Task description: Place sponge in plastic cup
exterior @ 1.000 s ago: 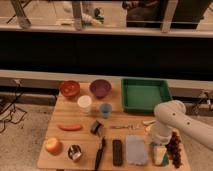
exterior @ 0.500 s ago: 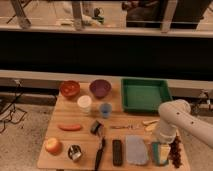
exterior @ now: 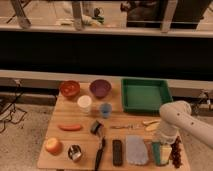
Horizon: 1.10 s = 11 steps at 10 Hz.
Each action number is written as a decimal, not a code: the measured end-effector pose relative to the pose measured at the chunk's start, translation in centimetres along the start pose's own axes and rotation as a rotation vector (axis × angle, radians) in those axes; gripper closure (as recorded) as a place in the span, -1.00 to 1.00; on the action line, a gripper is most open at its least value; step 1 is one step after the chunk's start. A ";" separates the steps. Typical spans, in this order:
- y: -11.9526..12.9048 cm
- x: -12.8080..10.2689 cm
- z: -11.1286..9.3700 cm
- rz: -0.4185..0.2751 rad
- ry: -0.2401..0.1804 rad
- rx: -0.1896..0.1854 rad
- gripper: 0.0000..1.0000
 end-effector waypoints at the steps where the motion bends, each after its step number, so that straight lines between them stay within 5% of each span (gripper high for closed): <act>1: 0.1 0.3 0.2 0.004 0.003 -0.002 -0.60; 11: 1.2 0.5 2.0 -0.023 0.007 -0.041 -0.60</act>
